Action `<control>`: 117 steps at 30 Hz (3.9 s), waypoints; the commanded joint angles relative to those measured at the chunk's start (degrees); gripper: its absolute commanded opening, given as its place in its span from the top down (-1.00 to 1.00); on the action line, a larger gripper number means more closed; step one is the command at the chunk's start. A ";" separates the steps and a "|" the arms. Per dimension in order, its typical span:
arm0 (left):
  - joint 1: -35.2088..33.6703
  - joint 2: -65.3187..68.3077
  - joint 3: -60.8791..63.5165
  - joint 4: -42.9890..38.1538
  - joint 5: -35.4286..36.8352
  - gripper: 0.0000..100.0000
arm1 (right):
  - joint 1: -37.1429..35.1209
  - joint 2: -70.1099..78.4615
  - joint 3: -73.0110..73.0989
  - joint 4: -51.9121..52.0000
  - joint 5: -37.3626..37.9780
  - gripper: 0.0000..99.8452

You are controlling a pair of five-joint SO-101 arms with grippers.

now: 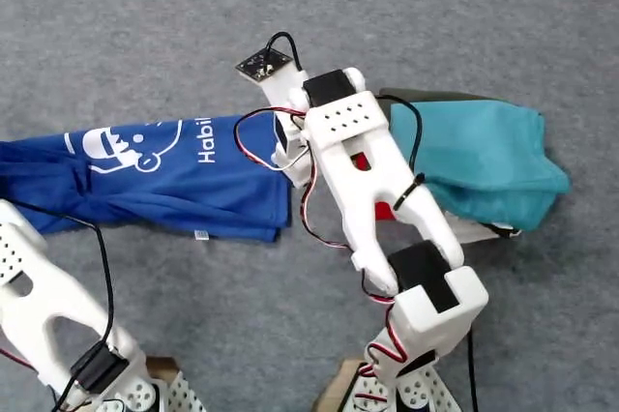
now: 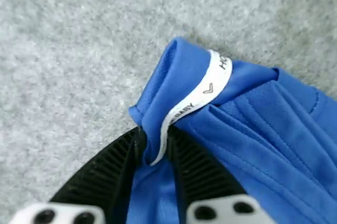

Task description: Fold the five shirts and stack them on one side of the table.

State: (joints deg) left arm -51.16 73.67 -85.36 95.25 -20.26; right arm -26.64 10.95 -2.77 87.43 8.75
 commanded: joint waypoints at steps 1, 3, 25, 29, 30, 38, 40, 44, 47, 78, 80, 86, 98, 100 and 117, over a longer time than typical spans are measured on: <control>-1.76 -3.30 -4.48 4.04 -0.18 0.96 | 1.19 -0.22 -0.66 0.09 -0.44 0.99; -2.90 -4.70 -7.82 5.36 1.05 0.96 | 1.19 -0.13 -0.57 0.09 -0.44 0.99; 13.45 -43.30 33.85 5.63 -4.04 0.96 | 1.63 -0.31 -0.31 0.53 -0.44 0.99; 20.31 -49.98 43.34 5.63 -3.52 0.96 | 3.56 -0.48 -0.31 1.14 -0.44 0.99; 21.98 -51.03 45.01 5.63 -2.46 0.96 | 4.26 -0.48 -0.40 1.23 -0.44 0.99; 33.93 -53.76 52.84 5.63 8.18 0.96 | 8.75 -0.48 -0.66 1.23 -0.35 0.99; 37.71 -53.76 54.07 5.54 11.08 0.96 | 8.75 -0.48 -0.66 0.97 -0.35 0.99; 45.80 -53.85 54.07 5.54 17.76 0.96 | 8.75 -0.13 -0.66 0.70 -0.35 0.99; 53.01 -53.76 53.98 5.36 22.59 0.96 | 8.75 -0.13 -0.48 -0.35 -0.35 0.99; 67.87 -54.20 62.59 -7.47 29.71 0.74 | 11.56 -0.48 -0.57 -1.14 -0.70 0.99; 67.87 -54.20 61.36 -6.33 29.54 0.65 | 11.56 -0.48 -0.66 -1.14 -0.79 0.99; 66.37 -54.29 49.23 4.31 24.88 0.54 | 11.56 -0.48 -1.54 2.46 -0.53 0.99; 41.41 -55.25 62.42 3.43 4.66 0.94 | 12.09 -3.12 -2.33 14.86 -3.87 1.00; 37.36 -56.84 67.08 0.00 1.49 0.95 | 12.09 -7.08 0.13 14.86 -7.30 1.00; 17.93 -98.33 123.08 -43.43 14.51 0.69 | -7.96 -24.31 27.74 3.16 -31.65 0.99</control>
State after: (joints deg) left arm -29.36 -22.51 36.04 57.63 -14.37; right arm -30.15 -14.99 24.92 95.69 -18.68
